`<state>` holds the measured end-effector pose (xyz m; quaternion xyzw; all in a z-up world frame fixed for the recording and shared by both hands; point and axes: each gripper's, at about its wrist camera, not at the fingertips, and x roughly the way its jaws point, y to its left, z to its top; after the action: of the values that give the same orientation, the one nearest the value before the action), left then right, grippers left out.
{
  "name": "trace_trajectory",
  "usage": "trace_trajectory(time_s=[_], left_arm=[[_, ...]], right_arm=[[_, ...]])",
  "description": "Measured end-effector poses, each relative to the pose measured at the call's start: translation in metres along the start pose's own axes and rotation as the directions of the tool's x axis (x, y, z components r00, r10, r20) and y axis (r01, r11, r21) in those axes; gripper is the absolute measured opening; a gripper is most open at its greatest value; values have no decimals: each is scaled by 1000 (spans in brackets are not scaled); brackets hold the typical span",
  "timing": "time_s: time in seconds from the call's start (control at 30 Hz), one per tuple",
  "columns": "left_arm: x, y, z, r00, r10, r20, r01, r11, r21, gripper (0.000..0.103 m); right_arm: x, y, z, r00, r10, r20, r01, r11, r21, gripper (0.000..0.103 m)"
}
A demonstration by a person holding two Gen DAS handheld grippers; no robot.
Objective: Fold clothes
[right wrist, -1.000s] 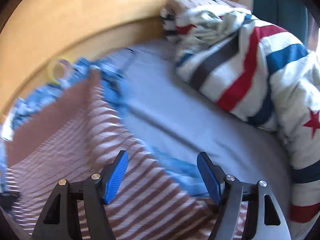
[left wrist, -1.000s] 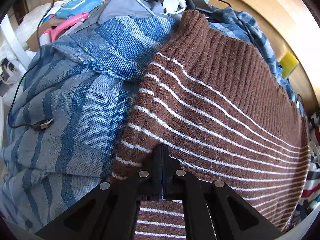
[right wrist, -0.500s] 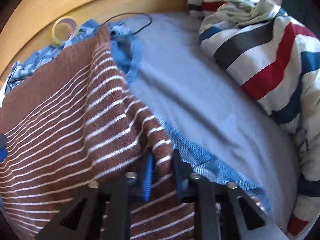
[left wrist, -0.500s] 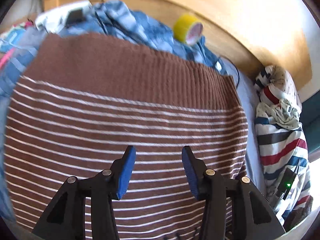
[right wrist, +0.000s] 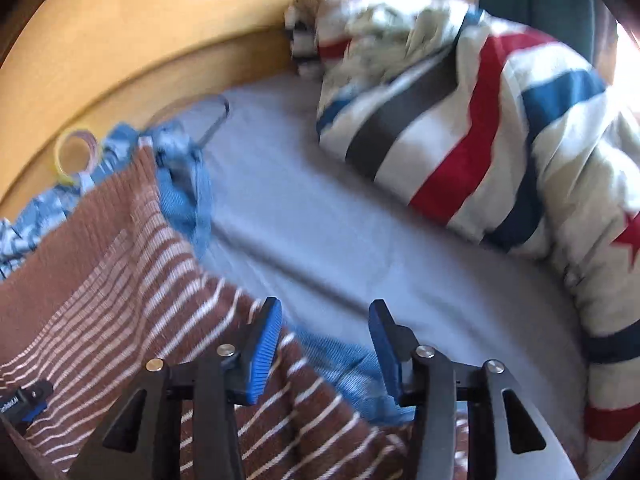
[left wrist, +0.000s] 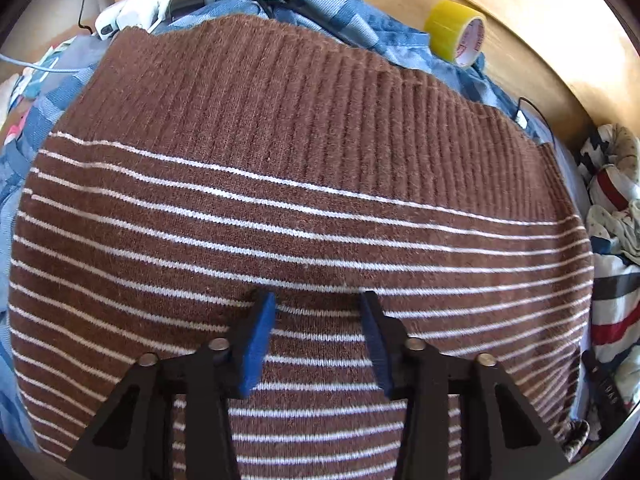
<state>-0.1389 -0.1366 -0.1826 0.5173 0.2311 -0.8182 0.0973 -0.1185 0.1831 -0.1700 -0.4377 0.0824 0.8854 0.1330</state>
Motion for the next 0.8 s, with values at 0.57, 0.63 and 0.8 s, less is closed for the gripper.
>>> trace_trajectory(time_s=[0.57,0.63,0.8], left_arm=[[-42,117,-58,986,92,-141,-128,951,-281,2],[-40,110,-55,982,123,-141,-158,950,-270,2],[-45,106,-57,986,114,-124,-145,947,-287,2]], right_arm=[[65,37,-5,988,104,-117,-104,995,6,21],[60,46,-6,995,56,-82,-57,998,-4,23],[46,92,4,997,-17,-74,-3,965,-261,24]])
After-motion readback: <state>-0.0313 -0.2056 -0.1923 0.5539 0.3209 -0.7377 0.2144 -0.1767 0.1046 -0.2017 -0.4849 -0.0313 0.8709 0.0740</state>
